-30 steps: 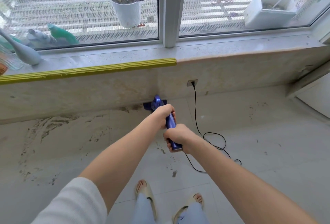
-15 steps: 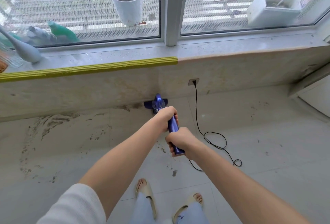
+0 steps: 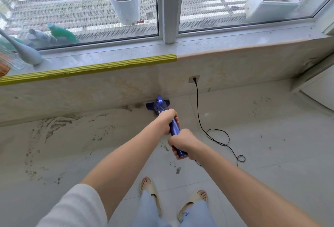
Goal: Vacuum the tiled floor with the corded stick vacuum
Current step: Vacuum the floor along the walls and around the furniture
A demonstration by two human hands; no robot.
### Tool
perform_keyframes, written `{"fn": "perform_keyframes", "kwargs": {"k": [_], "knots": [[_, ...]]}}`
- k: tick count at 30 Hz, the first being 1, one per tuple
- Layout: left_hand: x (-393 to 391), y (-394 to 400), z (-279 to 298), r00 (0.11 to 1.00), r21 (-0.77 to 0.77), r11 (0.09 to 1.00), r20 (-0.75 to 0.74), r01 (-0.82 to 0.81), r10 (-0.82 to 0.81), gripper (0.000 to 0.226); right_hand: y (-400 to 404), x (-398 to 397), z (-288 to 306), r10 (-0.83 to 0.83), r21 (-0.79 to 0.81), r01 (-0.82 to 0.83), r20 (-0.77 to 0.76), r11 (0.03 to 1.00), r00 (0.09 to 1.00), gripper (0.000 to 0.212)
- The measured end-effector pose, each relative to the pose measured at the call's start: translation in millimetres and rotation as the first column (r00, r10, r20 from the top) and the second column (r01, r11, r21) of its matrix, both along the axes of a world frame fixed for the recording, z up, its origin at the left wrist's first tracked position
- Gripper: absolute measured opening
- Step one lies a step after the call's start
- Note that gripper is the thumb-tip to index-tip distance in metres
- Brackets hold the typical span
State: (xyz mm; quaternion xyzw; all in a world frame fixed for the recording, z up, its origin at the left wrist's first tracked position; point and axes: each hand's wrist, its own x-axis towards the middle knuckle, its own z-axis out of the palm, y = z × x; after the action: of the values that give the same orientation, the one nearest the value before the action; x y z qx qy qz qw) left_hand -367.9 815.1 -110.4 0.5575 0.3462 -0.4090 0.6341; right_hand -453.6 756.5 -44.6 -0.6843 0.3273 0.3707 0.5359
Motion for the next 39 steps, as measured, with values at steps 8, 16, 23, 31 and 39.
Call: {"fn": "perform_keyframes", "kwargs": {"k": [8,16,23,31,39], "knots": [[-17,-11,16,1.0,-0.01,1.0,-0.02,0.022,-0.022,0.022,-21,-18,30,-0.026,0.104,0.027,-0.012,0.994,1.0,0.015],[-18,-15,9,0.999,0.028,0.999,-0.005,0.043,-0.043,0.021,-16,-21,11,-0.044,0.075,0.046,-0.018,0.996,0.999,0.016],[8,-11,-2,0.997,0.098,0.993,0.028,0.064,-0.067,0.019,-8,6,-7,-0.026,0.044,0.026,0.001,0.999,1.0,0.011],[36,2,0,0.995,0.112,0.99,0.05,0.081,-0.087,0.02,2,33,-2,0.013,0.034,-0.014,0.02,0.999,1.0,0.009],[6,2,-5,0.998,0.076,0.996,0.032,0.052,-0.055,0.02,6,3,-4,-0.014,0.038,0.014,-0.019,0.999,1.0,0.012]]}}
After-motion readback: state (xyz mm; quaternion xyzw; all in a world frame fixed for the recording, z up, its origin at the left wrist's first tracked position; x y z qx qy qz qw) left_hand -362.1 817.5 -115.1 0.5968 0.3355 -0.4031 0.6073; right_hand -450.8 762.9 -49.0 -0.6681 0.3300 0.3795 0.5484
